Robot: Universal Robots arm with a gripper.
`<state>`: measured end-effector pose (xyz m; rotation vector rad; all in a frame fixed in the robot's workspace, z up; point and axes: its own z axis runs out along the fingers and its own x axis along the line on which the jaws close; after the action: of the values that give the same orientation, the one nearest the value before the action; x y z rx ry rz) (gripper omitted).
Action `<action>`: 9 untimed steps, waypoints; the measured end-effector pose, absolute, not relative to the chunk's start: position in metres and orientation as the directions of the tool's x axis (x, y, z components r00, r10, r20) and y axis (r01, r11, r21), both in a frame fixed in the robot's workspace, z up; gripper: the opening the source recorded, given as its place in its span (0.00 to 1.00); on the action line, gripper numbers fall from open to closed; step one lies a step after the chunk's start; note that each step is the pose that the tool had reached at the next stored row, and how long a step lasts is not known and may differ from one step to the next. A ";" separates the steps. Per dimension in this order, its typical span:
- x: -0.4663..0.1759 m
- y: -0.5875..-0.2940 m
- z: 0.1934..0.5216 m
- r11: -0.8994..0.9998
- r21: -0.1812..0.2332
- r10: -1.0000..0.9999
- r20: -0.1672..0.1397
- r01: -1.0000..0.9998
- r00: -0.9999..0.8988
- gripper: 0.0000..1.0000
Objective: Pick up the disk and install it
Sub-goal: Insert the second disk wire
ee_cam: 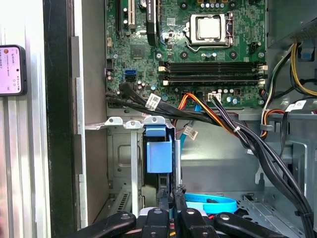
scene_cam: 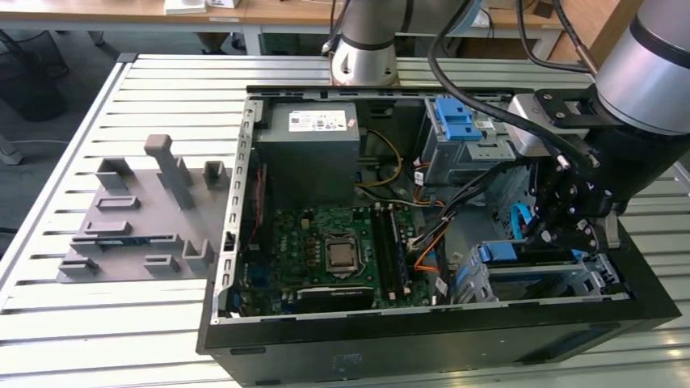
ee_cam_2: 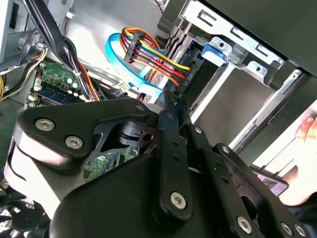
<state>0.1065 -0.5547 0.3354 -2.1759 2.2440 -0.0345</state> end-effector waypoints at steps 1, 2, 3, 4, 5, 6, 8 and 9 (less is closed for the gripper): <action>0.107 -0.555 0.335 0.031 -0.027 -1.000 0.004 -0.999 -0.031 0.16; 0.107 -0.555 0.335 0.031 -0.027 -1.000 0.004 -0.999 -0.031 0.16; 0.107 -0.555 0.335 0.031 -0.027 -1.000 0.004 -0.999 -0.031 0.16; 0.107 -0.555 0.334 0.031 -0.027 -1.000 0.004 -0.999 -0.031 0.16; 0.107 -0.555 0.334 0.031 -0.027 -1.000 0.004 -0.999 -0.031 0.16; 0.107 -0.555 0.334 0.031 -0.027 -1.000 0.004 -0.999 -0.031 0.16; 0.107 -0.555 0.333 0.031 -0.027 -1.000 0.004 -0.999 -0.031 0.16; 0.107 -0.555 0.333 0.031 -0.027 -1.000 0.004 -0.999 -0.031 0.16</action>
<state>0.1066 -0.5546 0.3331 -2.1761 2.2439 -0.0346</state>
